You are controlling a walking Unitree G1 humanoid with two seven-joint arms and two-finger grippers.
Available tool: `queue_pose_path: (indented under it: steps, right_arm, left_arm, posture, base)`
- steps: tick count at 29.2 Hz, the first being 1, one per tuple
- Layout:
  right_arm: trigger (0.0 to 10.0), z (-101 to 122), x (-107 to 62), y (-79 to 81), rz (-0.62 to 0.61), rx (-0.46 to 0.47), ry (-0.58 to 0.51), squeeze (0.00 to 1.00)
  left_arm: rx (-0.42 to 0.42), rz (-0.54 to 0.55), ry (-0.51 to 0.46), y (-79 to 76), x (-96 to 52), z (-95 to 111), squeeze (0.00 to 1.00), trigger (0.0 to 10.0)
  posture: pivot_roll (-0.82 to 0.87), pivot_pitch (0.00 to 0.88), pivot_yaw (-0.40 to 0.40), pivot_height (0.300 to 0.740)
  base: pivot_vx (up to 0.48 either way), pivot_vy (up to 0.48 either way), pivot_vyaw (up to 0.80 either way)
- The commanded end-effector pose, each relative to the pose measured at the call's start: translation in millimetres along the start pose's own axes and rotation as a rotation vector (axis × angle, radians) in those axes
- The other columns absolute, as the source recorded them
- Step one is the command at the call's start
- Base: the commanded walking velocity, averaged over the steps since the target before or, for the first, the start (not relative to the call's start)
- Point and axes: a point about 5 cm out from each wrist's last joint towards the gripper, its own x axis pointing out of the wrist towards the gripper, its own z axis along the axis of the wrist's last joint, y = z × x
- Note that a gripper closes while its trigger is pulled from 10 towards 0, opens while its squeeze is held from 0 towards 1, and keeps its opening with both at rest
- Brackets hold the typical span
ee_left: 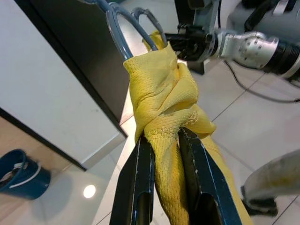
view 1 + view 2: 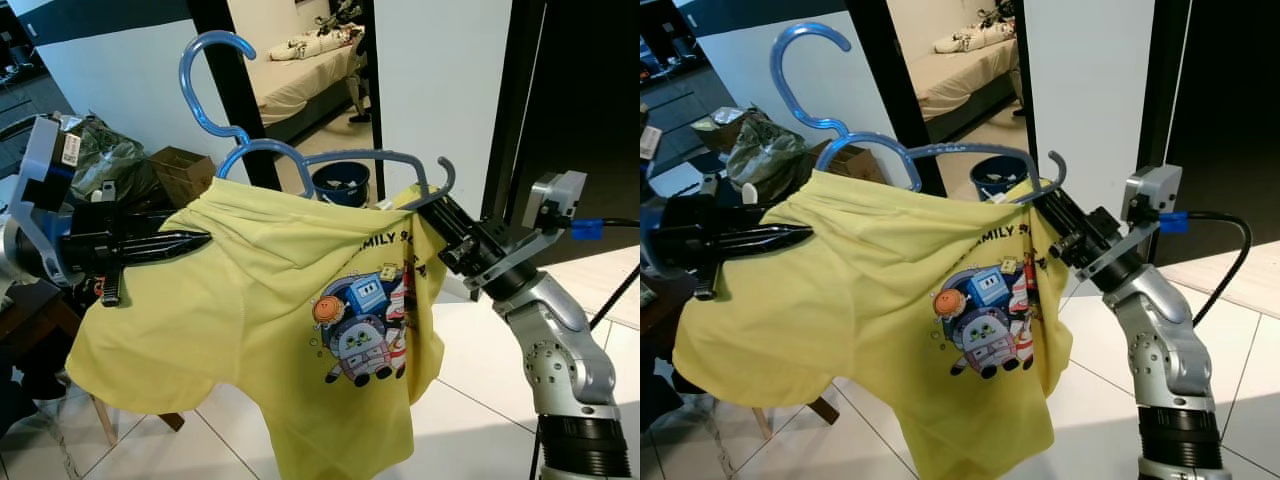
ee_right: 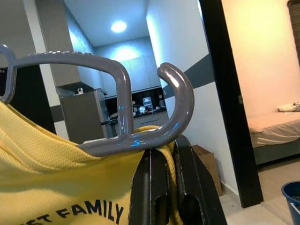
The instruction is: Hang hanger
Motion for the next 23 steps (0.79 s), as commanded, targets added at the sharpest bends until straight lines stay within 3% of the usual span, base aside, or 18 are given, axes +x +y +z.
queue_pose_path:
  steps: [1,5,10,23]
  right_arm:
    - [0.0,1,0.4,0.7,0.006,-0.011,-0.008,0.0]
    - [0.0,-1,-0.8,0.4,0.009,-0.011,0.0,0.0]
    - [0.0,-2,-0.9,0.1,0.006,-0.008,-0.001,0.0]
    - [0.0,-4,-5.6,-8.5,-0.014,-0.022,0.021,0.0]
  left_arm:
    - [0.068,0.037,0.051,4.9,-14.8,14,0.0,10.0]
    - [0.116,0.045,0.053,5.9,-20.2,29,0.0,10.0]
    - [0.119,0.041,0.051,2.9,-20.9,31,0.0,10.0]
    - [0.044,-0.033,0.074,-12.2,-29.7,31,0.0,10.0]
  posture:
    - [-0.04,0.0,0.175,0.74]
    - [-0.04,0.0,0.173,0.74]
    - [-0.04,0.0,0.17,0.74]
    - [-0.03,0.0,0.166,0.74]
  base:
    - [0.0,0.0,0.0]
    - [0.0,0.0,0.0]
    - [0.0,0.0,0.0]
    - [0.0,0.0,0.0]
